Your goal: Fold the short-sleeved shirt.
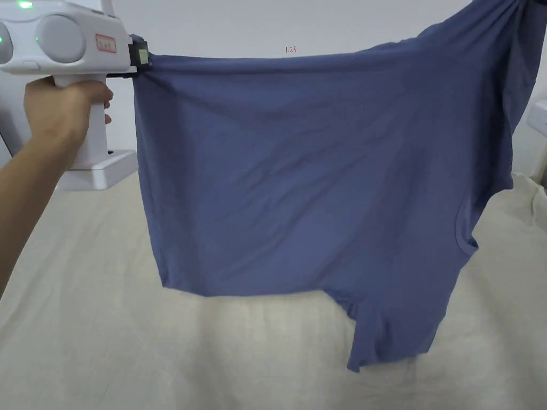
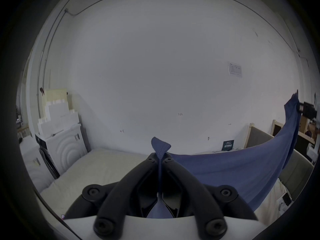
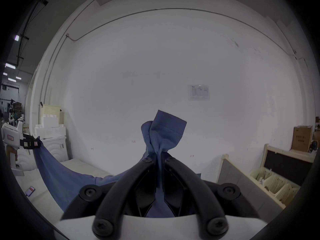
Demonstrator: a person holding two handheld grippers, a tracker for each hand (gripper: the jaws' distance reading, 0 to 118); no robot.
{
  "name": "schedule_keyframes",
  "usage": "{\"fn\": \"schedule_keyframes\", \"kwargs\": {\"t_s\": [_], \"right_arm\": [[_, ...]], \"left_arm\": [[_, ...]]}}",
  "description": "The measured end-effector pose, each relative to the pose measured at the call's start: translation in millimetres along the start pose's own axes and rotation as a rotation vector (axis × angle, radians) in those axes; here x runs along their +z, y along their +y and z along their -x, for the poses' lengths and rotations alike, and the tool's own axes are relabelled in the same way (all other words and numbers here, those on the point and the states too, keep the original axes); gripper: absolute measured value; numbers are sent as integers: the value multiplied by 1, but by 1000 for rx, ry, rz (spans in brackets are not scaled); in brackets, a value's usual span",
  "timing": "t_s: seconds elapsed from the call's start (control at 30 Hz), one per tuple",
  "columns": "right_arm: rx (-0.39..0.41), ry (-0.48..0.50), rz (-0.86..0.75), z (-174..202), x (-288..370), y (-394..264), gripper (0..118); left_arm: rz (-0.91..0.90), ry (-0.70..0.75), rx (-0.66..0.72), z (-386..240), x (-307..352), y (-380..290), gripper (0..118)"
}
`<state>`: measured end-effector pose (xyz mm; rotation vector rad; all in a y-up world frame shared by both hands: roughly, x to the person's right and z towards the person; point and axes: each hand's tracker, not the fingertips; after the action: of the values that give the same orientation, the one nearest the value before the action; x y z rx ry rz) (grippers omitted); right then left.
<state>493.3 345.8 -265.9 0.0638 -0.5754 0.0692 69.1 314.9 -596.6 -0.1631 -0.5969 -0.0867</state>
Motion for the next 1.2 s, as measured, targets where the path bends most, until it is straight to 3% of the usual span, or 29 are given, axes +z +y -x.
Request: {"fn": "schedule_keyframes", "kwargs": {"t_s": [0.37,0.7,0.73,0.77,1.0,1.2], "right_arm": [[-32,57,2,-4,-13,-11,3],[-69,94,173,-2,-2,-111,3],[-69,90,201,23,-5,-127,3],[-73,92,221,25,-3,-137,3],[-115,86,336,12,5,-212,3],[-145,100,378,9,52,-258,3]], "left_arm": [[8,2,-9,-4,-37,-9,0],[161,4,-11,-4,-68,-93,0],[181,0,-15,-4,-71,-104,0],[205,2,-21,-5,-73,-113,0],[319,1,-7,-7,-66,-186,0],[364,-19,40,-5,-28,-244,0]]}}
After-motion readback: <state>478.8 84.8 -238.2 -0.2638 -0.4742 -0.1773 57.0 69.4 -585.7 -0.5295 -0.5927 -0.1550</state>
